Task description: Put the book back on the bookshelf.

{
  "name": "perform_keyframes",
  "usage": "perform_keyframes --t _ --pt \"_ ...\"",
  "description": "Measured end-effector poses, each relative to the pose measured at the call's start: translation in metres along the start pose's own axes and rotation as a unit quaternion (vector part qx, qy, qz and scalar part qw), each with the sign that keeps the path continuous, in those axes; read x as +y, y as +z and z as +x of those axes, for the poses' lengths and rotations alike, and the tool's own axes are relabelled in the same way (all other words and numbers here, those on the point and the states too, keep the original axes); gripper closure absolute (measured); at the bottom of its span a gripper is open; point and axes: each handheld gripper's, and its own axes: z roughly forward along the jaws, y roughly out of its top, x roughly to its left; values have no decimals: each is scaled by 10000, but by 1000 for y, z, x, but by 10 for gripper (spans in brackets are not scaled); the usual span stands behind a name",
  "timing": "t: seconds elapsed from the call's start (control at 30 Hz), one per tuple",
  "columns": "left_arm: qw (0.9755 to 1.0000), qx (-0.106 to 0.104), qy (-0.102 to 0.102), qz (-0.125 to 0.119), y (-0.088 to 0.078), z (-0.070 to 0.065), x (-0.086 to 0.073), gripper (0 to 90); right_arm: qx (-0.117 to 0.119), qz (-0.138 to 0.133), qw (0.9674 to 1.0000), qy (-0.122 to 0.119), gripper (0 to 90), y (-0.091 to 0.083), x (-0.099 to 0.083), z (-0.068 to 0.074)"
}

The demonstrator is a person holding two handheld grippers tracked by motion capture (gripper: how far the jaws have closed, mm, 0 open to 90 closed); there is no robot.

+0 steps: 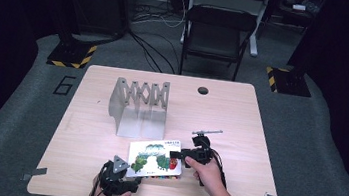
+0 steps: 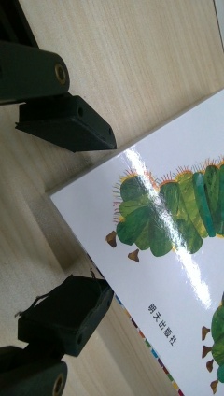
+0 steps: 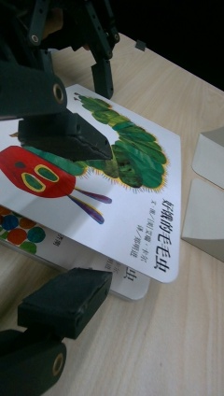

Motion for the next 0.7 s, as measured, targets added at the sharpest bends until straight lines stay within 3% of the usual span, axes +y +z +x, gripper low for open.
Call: perform_keyframes --t 0.6,0.7 --pt "10000 -57 43 56 0 2 1 270 237 317 9992 -45 443 12 -2 2" --pt "9999 -98 69 113 -2 4 2 272 281 356 9988 -205 460 13 -1 2"
